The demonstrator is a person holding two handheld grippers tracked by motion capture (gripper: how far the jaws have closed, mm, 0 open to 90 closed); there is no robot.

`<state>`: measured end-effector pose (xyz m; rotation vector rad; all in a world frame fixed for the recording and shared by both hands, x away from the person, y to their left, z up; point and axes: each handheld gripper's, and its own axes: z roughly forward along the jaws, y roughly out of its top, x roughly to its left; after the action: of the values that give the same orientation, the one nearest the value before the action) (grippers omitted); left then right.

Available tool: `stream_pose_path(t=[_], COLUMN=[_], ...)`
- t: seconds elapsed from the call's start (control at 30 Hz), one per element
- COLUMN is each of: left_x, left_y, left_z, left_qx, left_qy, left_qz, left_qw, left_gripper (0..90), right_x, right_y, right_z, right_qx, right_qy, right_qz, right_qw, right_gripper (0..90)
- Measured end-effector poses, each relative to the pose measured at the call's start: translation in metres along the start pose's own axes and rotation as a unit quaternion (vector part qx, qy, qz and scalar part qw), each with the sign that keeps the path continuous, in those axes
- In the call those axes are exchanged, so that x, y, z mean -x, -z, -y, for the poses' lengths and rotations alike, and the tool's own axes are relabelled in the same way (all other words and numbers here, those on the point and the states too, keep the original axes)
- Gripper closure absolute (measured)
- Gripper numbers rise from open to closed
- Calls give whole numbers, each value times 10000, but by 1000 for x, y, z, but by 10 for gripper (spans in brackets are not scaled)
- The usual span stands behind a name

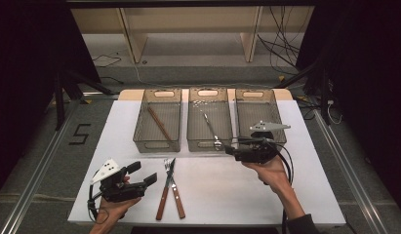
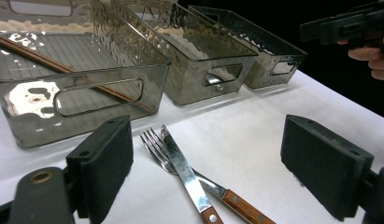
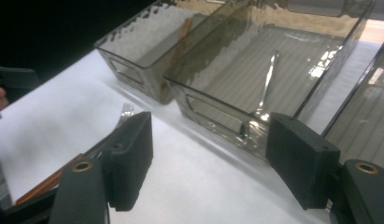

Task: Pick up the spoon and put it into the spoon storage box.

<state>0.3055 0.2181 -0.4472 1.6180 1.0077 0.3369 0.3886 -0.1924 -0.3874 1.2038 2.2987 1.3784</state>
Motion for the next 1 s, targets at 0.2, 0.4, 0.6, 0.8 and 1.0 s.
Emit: stream_pose_path(t=[0.2, 0.4, 0.6, 0.8, 1.0], left_x=[0, 0, 2, 3, 4], left_y=[0, -1, -3, -4, -5], left_z=[0, 1, 1, 0, 0], left_qx=[-28, -79, -119, -176, -238], left_qy=[-11, -23, -36, -50, -59], left_qz=[4, 33, 51, 108, 175], left_qw=[10000, 10000, 9999, 9998, 9995], left_gripper=[165, 165, 165, 165, 165], right_x=[-6, -7, -8, -8, -10], right_y=[7, 12, 18, 22, 27], right_z=[13, 32, 47, 60, 71], right_qx=[173, 219, 261, 299, 348], right_qy=[12, 48, 2, -7, 46], right_qz=[-59, -85, -117, -68, -32], right_qw=[9998, 9997, 9996, 9995, 9994], right_gripper=[321, 319, 319, 316, 310])
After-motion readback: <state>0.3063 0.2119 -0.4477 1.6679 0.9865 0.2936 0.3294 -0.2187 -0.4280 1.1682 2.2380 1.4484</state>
